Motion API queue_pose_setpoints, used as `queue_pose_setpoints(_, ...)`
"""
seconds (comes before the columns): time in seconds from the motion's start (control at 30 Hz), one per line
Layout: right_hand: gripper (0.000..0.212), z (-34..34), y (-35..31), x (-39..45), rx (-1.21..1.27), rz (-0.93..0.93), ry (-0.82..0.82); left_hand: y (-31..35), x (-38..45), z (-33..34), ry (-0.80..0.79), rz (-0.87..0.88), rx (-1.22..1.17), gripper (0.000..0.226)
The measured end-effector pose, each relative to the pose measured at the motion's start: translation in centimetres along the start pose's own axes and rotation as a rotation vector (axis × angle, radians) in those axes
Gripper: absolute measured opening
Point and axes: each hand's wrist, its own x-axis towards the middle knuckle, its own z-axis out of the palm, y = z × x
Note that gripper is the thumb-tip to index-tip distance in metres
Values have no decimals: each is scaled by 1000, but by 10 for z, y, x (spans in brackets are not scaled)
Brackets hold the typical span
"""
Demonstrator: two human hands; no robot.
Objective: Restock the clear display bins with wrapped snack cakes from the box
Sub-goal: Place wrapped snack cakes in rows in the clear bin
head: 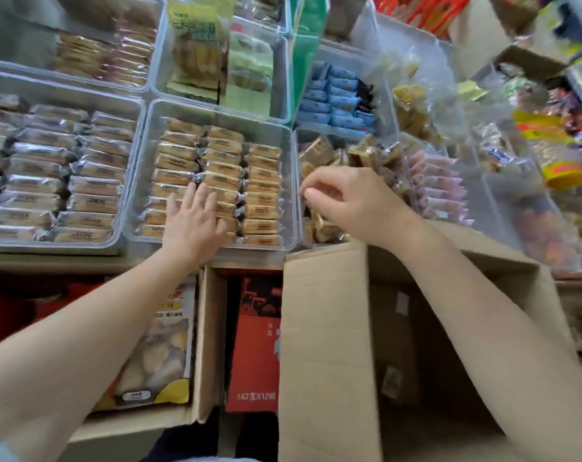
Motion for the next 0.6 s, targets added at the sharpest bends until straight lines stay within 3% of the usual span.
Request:
queue_pose_setpoints(0.13,24,-33,33,-124,144,162,-13,82,-54,-28,190,128,-410,58)
queue_pose_setpoints(0.23,27,-21,90,-177,168,365,3,157,-133,-53,314,435,-655,50)
queue_pose_setpoints(0.33,20,12,155,-208,173,491,-68,218,-194,-50,265,628,-515,46)
queue_pose_setpoints(0.47,11,62,216,-222,57,553,-287,254,-214,-16,161,634,-173,44)
queue_pose_setpoints(0.6,45,104,253,-226,-138,520,-538,255,-212,-8,109,607,-8,46)
